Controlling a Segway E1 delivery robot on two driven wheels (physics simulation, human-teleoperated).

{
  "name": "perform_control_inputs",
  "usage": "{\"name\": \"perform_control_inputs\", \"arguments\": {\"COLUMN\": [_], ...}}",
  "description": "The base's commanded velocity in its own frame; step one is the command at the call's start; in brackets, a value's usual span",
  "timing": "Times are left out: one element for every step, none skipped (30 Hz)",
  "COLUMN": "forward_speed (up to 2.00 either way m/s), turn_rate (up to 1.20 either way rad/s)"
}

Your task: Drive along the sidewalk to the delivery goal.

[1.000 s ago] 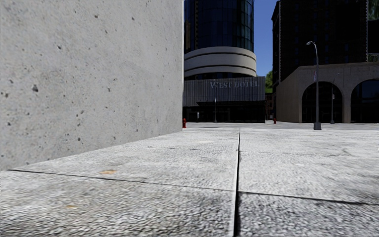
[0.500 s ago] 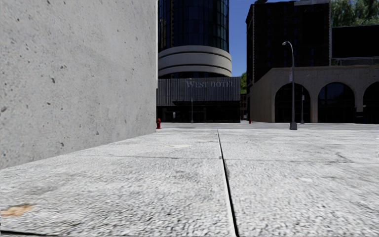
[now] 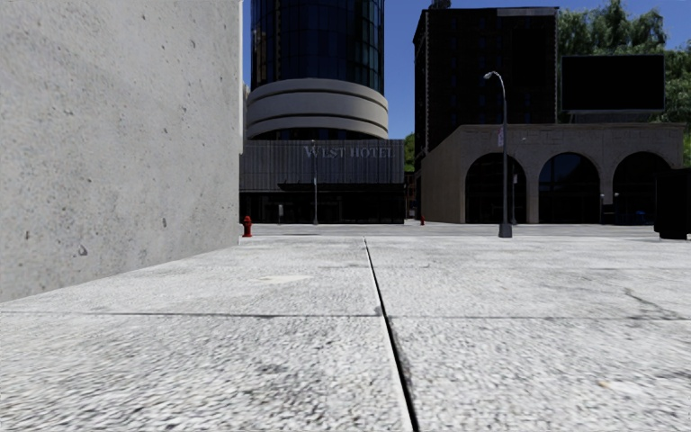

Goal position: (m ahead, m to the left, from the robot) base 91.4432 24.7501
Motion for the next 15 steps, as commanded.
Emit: {"name": "perform_control_inputs", "arguments": {"forward_speed": [2.0, 2.0, 2.0, 2.0, 2.0, 2.0, 2.0, 2.0, 2.0, 2.0, 2.0, 2.0, 2.0, 2.0, 2.0], "turn_rate": [0.0, 0.0, 0.0, 0.0, 0.0, 0.0, 0.0, 0.0, 0.0, 0.0, 0.0, 0.0, 0.0, 0.0, 0.0]}}
